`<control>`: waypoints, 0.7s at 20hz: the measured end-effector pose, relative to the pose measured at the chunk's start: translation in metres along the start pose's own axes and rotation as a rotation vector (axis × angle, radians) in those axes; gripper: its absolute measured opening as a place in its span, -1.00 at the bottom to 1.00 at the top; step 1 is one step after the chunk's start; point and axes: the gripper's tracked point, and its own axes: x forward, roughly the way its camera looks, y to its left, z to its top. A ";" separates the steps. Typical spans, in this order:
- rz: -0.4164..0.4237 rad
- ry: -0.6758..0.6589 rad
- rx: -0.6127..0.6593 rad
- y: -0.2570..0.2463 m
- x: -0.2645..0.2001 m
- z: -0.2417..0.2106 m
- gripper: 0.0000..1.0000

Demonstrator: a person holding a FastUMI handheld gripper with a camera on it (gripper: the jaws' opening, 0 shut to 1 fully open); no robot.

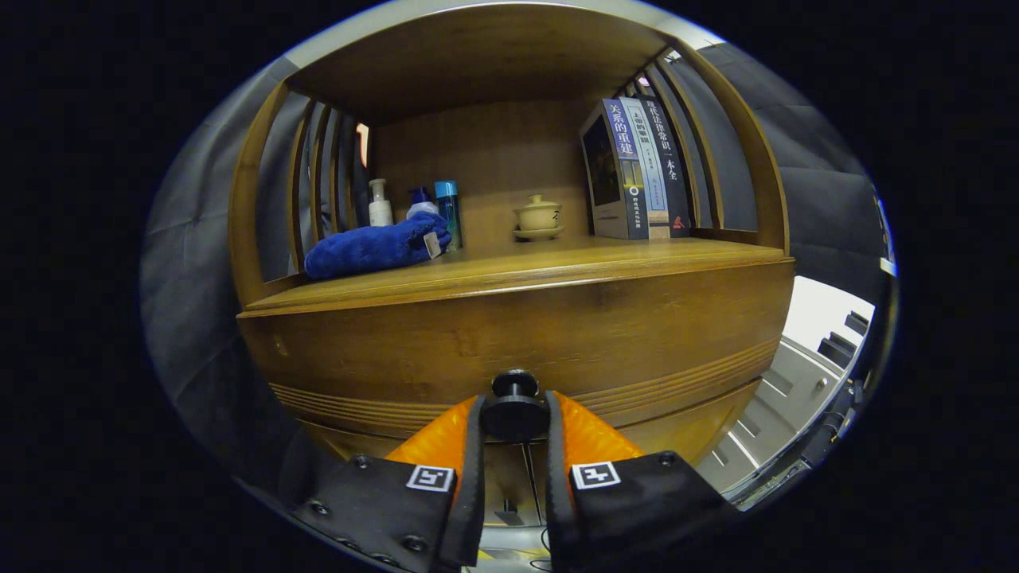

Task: Pull open the drawer, take out the items inside it, and place them on the countertop above the cabinet.

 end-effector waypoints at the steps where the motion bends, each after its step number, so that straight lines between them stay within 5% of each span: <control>1: 0.000 0.000 -0.003 -0.001 -0.001 0.000 -0.19; 14: -0.005 0.000 -0.019 0.000 -0.048 -0.010 -0.19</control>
